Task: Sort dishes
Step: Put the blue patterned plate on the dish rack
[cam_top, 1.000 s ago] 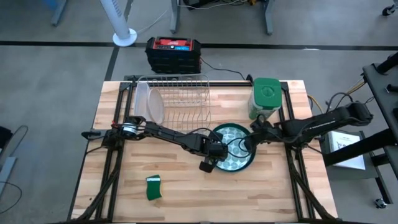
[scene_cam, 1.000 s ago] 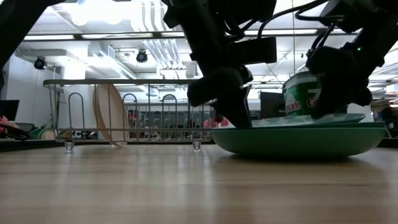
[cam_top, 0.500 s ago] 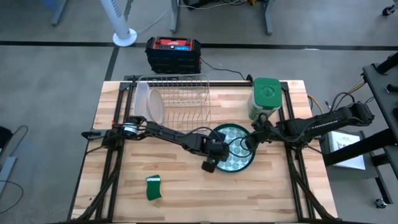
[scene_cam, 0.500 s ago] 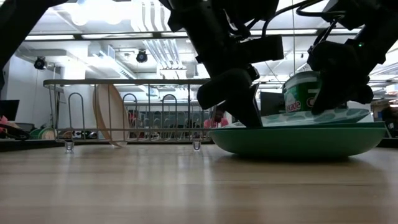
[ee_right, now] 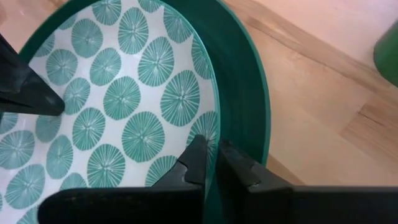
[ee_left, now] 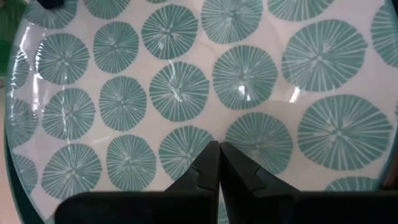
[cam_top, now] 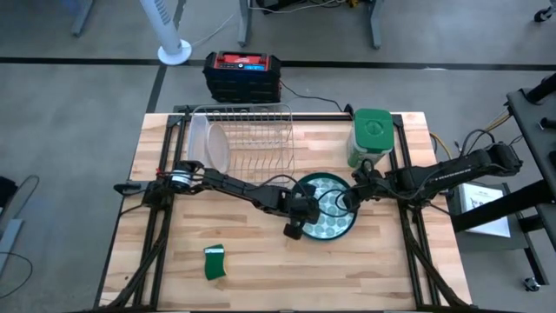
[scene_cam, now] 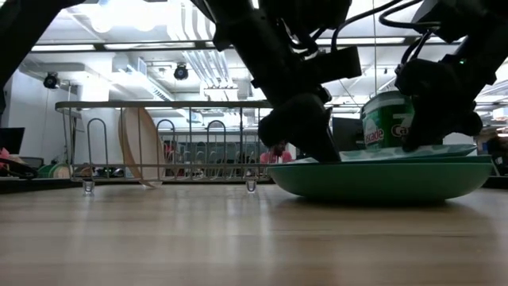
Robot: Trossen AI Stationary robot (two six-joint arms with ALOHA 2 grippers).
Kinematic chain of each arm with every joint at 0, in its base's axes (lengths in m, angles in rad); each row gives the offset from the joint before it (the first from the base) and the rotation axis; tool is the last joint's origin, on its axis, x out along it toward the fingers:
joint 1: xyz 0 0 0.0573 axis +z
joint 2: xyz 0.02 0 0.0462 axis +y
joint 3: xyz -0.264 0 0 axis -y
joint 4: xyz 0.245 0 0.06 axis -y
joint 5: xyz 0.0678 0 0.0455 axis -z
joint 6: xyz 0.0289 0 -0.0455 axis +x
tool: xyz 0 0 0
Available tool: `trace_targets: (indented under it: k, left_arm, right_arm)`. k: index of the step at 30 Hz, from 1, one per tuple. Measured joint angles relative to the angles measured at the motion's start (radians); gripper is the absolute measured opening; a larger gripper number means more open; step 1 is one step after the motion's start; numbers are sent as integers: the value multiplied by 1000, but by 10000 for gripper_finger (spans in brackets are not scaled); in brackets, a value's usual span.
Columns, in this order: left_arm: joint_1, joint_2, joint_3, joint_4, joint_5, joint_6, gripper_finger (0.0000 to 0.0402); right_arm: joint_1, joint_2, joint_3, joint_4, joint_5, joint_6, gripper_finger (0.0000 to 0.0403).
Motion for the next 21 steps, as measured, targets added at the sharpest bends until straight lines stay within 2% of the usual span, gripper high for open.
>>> trace_targets:
  k: [14,21]
  left_arm:
    - [22,3,-35,118,-5,22,0]
    - [23,0,-69,172,-11,21,0]
  right_arm:
    - [0,0,-51,31,-15,80,114]
    - [-1,-2,-115,168,-7,84,133]
